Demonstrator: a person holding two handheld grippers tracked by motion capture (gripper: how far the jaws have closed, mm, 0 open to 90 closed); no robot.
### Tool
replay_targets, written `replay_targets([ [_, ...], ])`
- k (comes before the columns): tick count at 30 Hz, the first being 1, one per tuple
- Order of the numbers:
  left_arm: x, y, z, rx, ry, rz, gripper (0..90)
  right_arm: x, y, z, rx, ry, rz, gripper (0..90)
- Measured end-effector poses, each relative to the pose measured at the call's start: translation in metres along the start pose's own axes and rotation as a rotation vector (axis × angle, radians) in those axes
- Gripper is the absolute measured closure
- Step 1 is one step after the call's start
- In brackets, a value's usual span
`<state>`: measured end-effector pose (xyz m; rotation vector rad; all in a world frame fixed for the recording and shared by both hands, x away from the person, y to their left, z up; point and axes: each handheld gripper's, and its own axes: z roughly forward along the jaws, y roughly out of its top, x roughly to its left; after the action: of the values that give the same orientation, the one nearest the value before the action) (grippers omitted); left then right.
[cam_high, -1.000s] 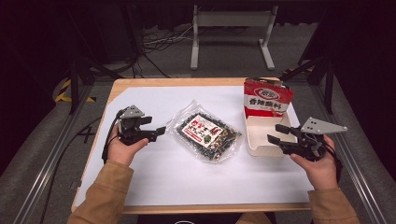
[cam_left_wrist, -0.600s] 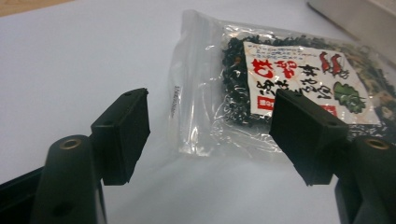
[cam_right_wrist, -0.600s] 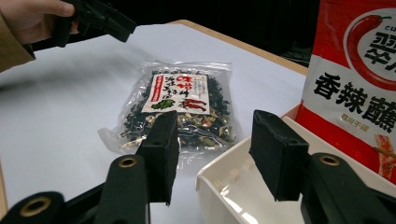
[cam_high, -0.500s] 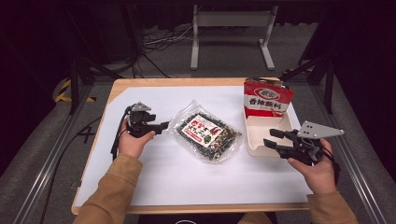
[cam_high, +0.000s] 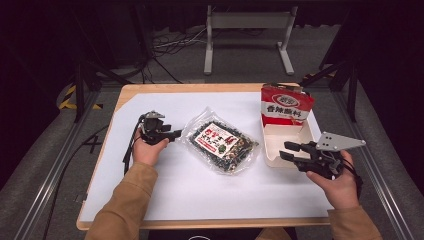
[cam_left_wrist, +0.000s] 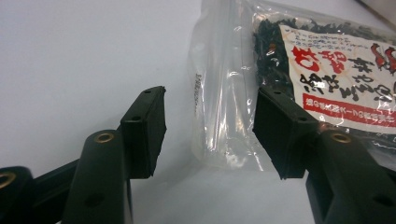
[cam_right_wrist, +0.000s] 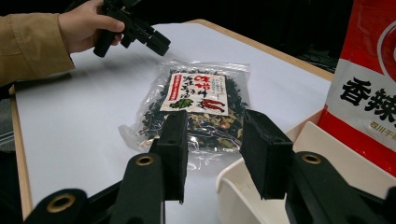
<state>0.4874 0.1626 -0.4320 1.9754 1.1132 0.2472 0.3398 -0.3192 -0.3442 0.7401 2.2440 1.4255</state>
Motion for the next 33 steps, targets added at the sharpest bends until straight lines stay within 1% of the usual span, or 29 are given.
replay_targets([
  [1, 0.001, 0.0, 0.001, -0.002, -0.01, -0.001, 44.6, 0.0, 0.0, 0.0, 0.002, 0.0, -0.001, 61.0],
  [3, 0.003, -0.002, 0.003, -0.002, -0.034, -0.026, 44.6, 0.0, 0.0, 0.001, 0.0, 0.007, 0.005, 60.6],
  [5, 0.005, -0.003, 0.006, 0.003, -0.045, -0.03, 45.1, 0.001, -0.001, 0.002, -0.001, 0.011, 0.008, 61.2],
  [6, 0.005, -0.003, 0.007, 0.007, -0.043, -0.028, 46.0, 0.001, -0.001, 0.002, 0.001, 0.014, 0.01, 61.5],
  [9, 0.005, -0.003, 0.01, 0.009, -0.047, -0.037, 48.0, 0.002, -0.001, 0.003, 0.001, 0.02, 0.012, 62.3],
  [14, 0.006, -0.004, 0.014, 0.018, -0.049, -0.051, 49.3, 0.003, -0.001, 0.005, 0.002, 0.036, 0.018, 62.0],
  [19, 0.008, -0.006, 0.018, 0.038, -0.057, -0.062, 53.8, 0.003, -0.003, 0.007, 0.007, 0.044, 0.022, 62.0],
  [21, 0.008, -0.007, 0.019, 0.044, -0.065, -0.075, 56.2, 0.003, -0.003, 0.008, 0.007, 0.045, 0.021, 62.0],
  [23, 0.008, -0.007, 0.019, 0.05, -0.066, -0.079, 57.2, 0.003, -0.003, 0.008, 0.007, 0.047, 0.021, 61.9],
  [29, 0.007, -0.007, 0.019, 0.064, -0.057, -0.073, 69.3, 0.004, -0.003, 0.009, 0.009, 0.052, 0.02, 61.9],
  [33, 0.008, -0.008, 0.02, 0.061, -0.055, -0.085, 74.5, 0.004, -0.003, 0.01, 0.011, 0.055, 0.014, 61.9],
])
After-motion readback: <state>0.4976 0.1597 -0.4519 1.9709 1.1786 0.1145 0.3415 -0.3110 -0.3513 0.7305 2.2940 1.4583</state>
